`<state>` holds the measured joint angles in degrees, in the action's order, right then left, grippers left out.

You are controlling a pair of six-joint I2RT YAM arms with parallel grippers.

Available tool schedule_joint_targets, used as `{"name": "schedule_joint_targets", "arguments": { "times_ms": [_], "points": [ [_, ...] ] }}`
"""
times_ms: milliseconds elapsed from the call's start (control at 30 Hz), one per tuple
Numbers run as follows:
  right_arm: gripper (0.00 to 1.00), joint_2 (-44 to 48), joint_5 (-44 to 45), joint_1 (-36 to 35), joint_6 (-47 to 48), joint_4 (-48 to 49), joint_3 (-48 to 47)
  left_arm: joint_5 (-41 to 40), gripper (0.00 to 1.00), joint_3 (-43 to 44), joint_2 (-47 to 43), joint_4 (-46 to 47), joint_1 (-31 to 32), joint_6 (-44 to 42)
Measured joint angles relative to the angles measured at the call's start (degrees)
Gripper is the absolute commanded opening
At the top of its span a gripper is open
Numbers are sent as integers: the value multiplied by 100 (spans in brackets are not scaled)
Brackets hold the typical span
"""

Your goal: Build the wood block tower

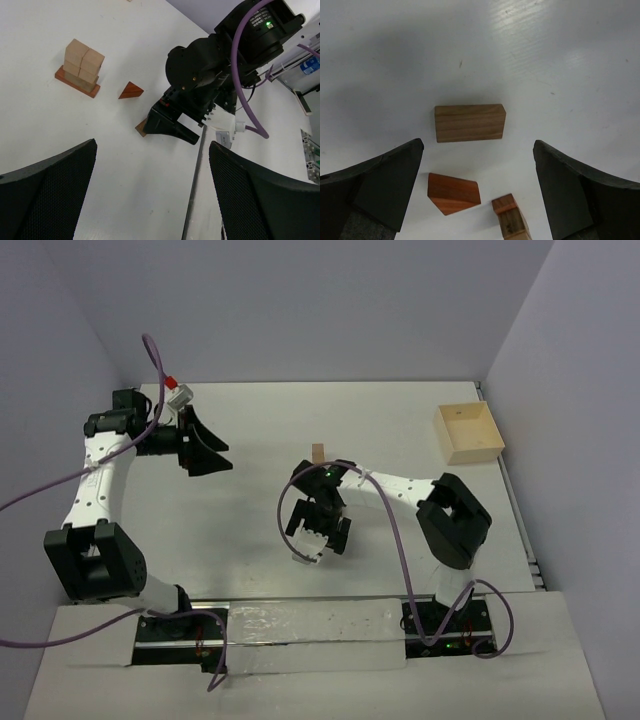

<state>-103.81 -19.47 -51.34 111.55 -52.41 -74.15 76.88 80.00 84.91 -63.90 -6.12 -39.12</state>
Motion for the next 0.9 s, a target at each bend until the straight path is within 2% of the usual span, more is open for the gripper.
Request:
{"name": "schedule_joint_targets", "arguments": {
  "times_ms": [133,267,667,900],
  "points": [
    [98,-220,-8,30,108,-74,-21,81,99,152,243,-736,-37,-724],
    [98,-505,-3,71,133,-210,-163,107,99,148,235,-982,-74,-1007],
    [97,-907,82,306,171,-266,-498,-35,99,-279,-273,-237,-75,-383],
    [95,-907,86,318,188,-264,-492,-116,99,-281,-285,-94,-76,-327]
  ]
}}
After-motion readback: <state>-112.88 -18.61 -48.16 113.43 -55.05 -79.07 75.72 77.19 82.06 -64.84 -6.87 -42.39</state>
